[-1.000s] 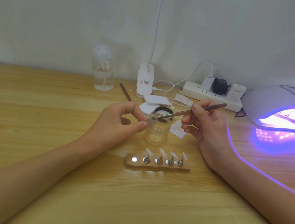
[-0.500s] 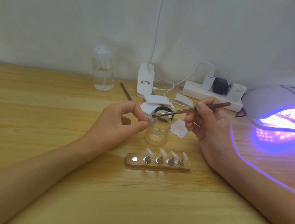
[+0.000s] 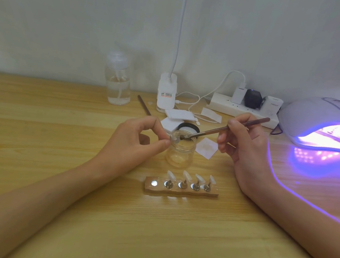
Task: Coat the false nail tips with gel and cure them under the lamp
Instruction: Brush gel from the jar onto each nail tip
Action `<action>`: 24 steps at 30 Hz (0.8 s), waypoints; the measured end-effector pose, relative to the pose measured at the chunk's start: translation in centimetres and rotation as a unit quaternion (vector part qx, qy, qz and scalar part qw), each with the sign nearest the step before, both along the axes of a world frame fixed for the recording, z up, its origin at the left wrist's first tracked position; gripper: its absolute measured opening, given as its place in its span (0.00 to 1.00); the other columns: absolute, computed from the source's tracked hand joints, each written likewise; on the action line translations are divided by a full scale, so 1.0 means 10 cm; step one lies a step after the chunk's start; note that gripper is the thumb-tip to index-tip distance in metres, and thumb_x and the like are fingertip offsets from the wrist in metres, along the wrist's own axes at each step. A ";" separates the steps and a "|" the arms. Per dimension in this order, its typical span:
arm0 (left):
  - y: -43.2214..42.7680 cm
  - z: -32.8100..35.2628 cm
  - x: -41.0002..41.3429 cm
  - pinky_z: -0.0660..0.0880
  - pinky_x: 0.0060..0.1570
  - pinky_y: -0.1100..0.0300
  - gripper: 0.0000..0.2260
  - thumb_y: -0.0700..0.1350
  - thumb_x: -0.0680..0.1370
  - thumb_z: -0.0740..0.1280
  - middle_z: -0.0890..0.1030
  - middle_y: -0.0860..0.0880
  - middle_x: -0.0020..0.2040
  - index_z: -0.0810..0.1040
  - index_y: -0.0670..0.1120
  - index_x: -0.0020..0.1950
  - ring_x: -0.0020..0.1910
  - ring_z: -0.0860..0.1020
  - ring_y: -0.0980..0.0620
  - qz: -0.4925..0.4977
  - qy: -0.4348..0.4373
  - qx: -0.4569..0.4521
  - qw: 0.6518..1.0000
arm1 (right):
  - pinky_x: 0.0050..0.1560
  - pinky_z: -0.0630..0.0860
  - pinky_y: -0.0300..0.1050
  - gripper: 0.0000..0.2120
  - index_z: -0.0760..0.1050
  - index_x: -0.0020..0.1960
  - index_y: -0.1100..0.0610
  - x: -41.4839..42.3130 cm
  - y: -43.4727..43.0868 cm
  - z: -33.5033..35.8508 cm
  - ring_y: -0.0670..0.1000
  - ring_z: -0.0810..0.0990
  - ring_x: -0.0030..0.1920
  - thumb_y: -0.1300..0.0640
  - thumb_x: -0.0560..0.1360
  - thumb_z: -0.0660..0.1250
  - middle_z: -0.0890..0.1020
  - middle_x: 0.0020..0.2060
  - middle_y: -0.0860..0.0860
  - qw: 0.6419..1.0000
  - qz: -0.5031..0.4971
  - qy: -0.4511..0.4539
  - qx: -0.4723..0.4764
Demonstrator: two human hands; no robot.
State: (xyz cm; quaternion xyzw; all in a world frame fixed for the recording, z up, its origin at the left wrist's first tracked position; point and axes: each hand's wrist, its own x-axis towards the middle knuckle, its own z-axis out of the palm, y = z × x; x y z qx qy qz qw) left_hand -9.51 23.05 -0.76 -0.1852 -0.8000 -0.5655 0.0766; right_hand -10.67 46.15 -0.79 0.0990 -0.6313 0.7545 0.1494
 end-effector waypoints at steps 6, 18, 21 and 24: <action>-0.01 -0.01 -0.01 0.64 0.28 0.64 0.06 0.41 0.74 0.74 0.81 0.42 0.37 0.78 0.46 0.39 0.24 0.66 0.57 0.003 0.021 -0.021 1.000 | 0.25 0.68 0.36 0.16 0.72 0.35 0.49 -0.01 0.08 0.05 0.46 0.72 0.27 0.63 0.79 0.62 0.74 0.26 0.48 0.997 -0.059 -0.003 -0.043; -0.01 -0.01 0.02 0.63 0.28 0.69 0.06 0.40 0.73 0.74 0.75 0.62 0.28 0.79 0.46 0.40 0.23 0.66 0.58 0.021 0.058 -0.033 0.998 | 0.29 0.73 0.36 0.06 0.70 0.43 0.54 -0.02 -0.04 0.03 0.47 0.77 0.30 0.53 0.75 0.65 0.79 0.30 0.51 0.994 0.088 -0.036 -0.049; -0.01 -0.01 0.02 0.63 0.28 0.70 0.06 0.39 0.73 0.75 0.76 0.64 0.30 0.79 0.46 0.39 0.23 0.66 0.58 0.023 0.064 -0.037 0.997 | 0.30 0.74 0.36 0.07 0.70 0.44 0.55 -0.03 -0.03 0.02 0.47 0.78 0.30 0.53 0.75 0.66 0.80 0.31 0.51 0.993 0.100 -0.040 -0.037; -0.02 -0.01 0.01 0.63 0.28 0.69 0.06 0.40 0.73 0.75 0.77 0.63 0.32 0.79 0.46 0.39 0.24 0.66 0.58 0.020 0.067 -0.034 0.997 | 0.31 0.75 0.37 0.07 0.71 0.44 0.55 -0.04 -0.02 0.01 0.48 0.78 0.31 0.52 0.75 0.66 0.80 0.31 0.52 0.994 0.096 -0.042 -0.022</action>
